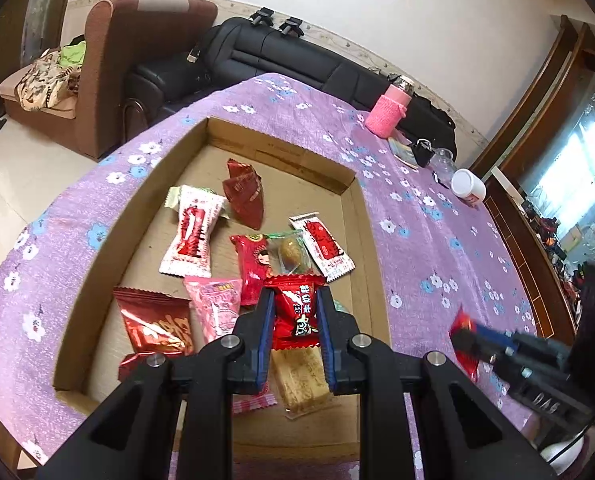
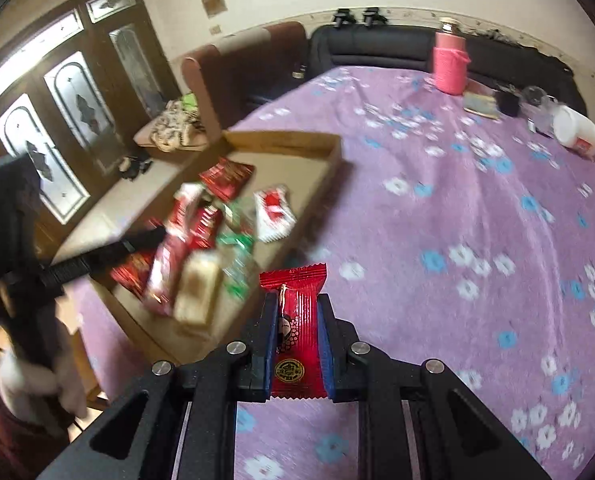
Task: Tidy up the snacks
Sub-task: 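Carry the red candy bar and small red candy over the cardboard box with both tools, then open both tools to drop the red candies into the box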
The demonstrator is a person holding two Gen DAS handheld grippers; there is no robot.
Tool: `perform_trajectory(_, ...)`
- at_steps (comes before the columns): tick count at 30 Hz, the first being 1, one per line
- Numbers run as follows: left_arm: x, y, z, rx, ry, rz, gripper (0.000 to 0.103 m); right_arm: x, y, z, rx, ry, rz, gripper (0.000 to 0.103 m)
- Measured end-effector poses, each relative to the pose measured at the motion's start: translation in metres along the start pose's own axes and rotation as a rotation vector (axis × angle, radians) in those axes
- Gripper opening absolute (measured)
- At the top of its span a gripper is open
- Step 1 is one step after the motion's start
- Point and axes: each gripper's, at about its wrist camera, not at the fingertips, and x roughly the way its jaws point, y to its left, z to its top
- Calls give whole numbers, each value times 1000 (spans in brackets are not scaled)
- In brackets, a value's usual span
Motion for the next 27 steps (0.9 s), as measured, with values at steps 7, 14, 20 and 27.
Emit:
perform_trajectory(7, 16, 0, 7, 14, 28, 33, 20, 36, 33, 37, -54, 28, 45, 20)
perform_trajectory(14, 33, 8, 9, -1, 71, 42, 20, 85, 45, 63, -90, 89, -13, 20)
perform_trajectory(20, 43, 8, 10, 4, 89, 39, 20, 117, 43, 73, -90, 129, -67, 20)
perform_trajectory(27, 41, 11, 11, -17, 79, 13, 30, 134, 31, 80, -65, 130, -118, 26)
